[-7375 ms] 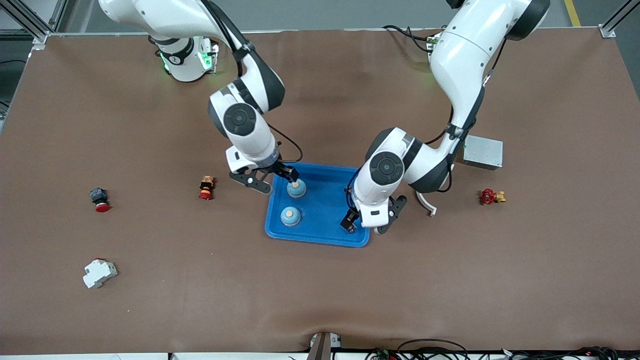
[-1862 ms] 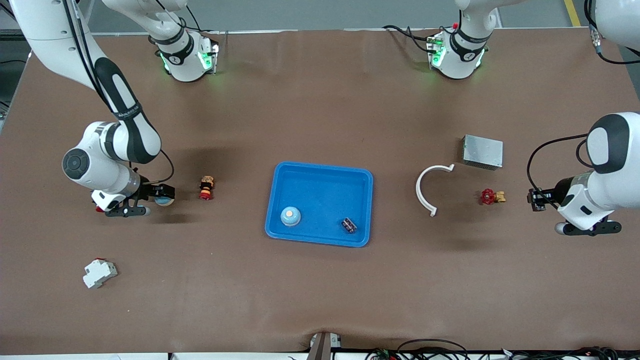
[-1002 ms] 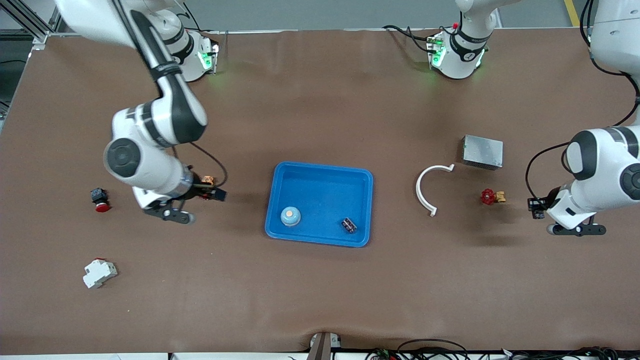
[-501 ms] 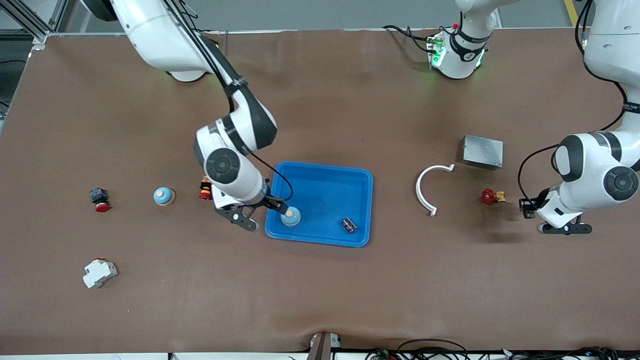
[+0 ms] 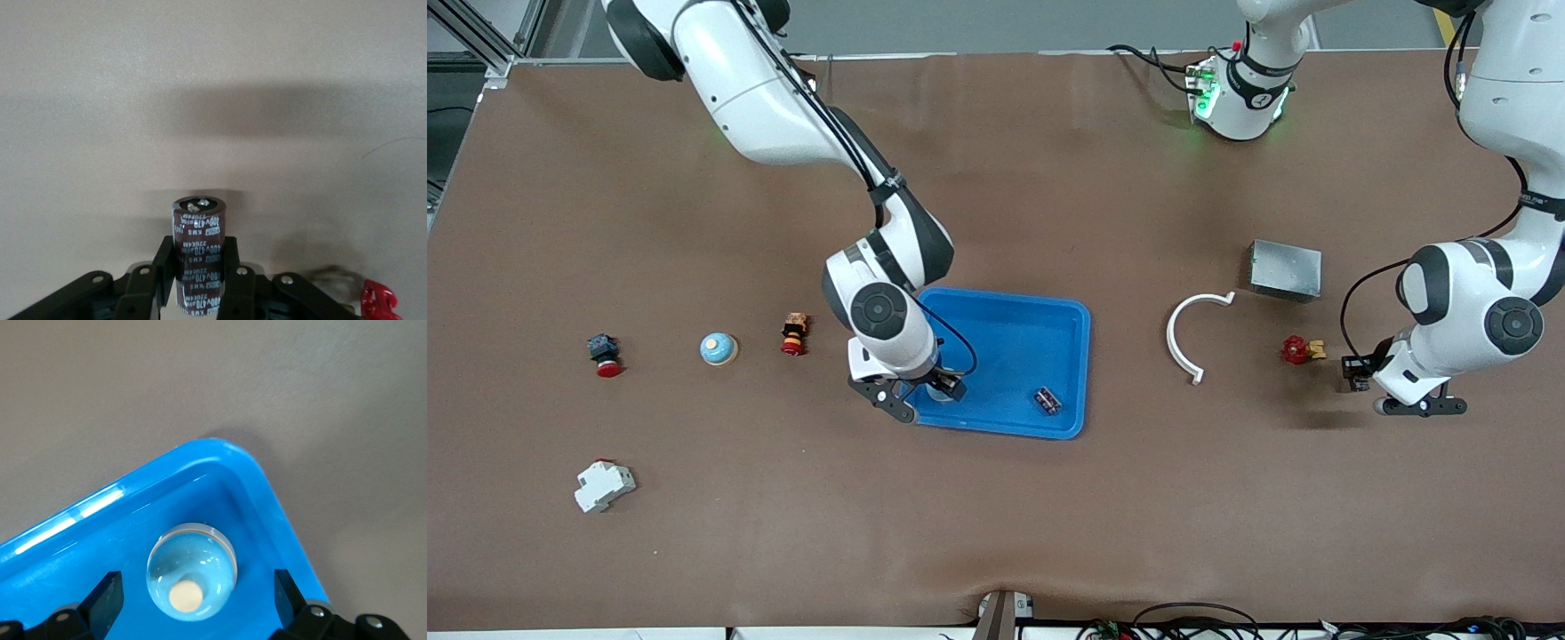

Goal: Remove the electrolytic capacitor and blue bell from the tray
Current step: 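Grasp the second blue bell in the tray with the right gripper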

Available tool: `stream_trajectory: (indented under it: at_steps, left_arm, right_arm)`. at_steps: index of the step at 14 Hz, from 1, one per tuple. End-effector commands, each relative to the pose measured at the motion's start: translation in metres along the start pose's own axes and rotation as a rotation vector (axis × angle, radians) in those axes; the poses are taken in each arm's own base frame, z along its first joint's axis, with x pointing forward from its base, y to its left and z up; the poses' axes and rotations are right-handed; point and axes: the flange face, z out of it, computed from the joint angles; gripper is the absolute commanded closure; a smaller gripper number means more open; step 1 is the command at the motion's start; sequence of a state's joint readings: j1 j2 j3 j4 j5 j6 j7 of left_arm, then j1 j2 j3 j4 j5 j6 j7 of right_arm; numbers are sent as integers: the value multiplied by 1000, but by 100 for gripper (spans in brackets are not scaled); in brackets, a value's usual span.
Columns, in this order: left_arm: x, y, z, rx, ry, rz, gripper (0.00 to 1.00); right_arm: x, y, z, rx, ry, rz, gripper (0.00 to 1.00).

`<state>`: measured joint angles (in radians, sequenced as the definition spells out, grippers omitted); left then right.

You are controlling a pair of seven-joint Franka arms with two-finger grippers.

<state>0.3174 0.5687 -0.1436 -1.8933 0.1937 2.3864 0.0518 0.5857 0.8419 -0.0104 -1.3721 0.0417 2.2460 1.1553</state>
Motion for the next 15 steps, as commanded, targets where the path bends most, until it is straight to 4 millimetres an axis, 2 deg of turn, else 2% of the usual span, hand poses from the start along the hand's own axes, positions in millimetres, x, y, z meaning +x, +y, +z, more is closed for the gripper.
stream_trajectory:
  at_steps: [1, 7, 8, 9, 11, 12, 13, 14, 15]
  left_arm:
    - [-2, -1, -1, 11, 13, 22, 100]
    - [-2, 0, 5, 7, 17, 13, 100]
    - [-2, 0, 5, 7, 17, 11, 91]
    - [-2, 0, 5, 6, 17, 11, 73]
    - [-2, 0, 5, 6, 17, 9, 42]
    - [-2, 2, 5, 5, 16, 10, 22]
    - [-2, 2, 3, 6, 19, 8, 6]
    - [-2, 2, -1, 5, 19, 5, 0]
    - [-1, 3, -5, 6, 22, 10, 0]
  right_arm:
    - [-3, -15, 12, 15, 37, 12, 0]
    - [-8, -18, 21, 27, 44, 2, 0]
    - [-8, -18, 21, 25, 44, 2, 0]
    - [-8, -18, 20, 26, 43, 0, 12]
    - [-9, -18, 19, 25, 41, -1, 49]
    - [-9, -18, 18, 24, 39, 0, 76]
    - [-10, -18, 17, 22, 35, 3, 98]
    - [-10, -19, 14, 27, 31, 5, 100]
    - [-11, -21, 6, 37, 27, 6, 100]
